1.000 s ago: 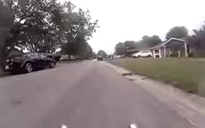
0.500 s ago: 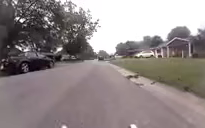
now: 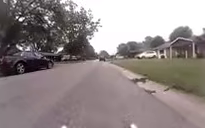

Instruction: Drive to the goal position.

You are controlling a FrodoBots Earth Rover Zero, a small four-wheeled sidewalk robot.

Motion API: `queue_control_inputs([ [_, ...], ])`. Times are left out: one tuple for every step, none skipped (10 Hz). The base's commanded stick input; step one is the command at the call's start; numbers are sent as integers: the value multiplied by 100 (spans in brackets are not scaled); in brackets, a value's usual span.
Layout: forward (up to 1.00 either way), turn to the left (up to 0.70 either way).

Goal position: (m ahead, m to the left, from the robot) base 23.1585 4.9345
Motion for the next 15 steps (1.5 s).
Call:
queue_control_inputs([
  [100,0],
  [100,0],
  [100,-14],
  [100,-39],
  [100,-39],
  [100,-37],
  [100,-3],
  [100,-1],
  [100,0],
  [100,0],
  [100,0],
  [100,0],
  [100,0],
  [100,0],
  [100,0],
])
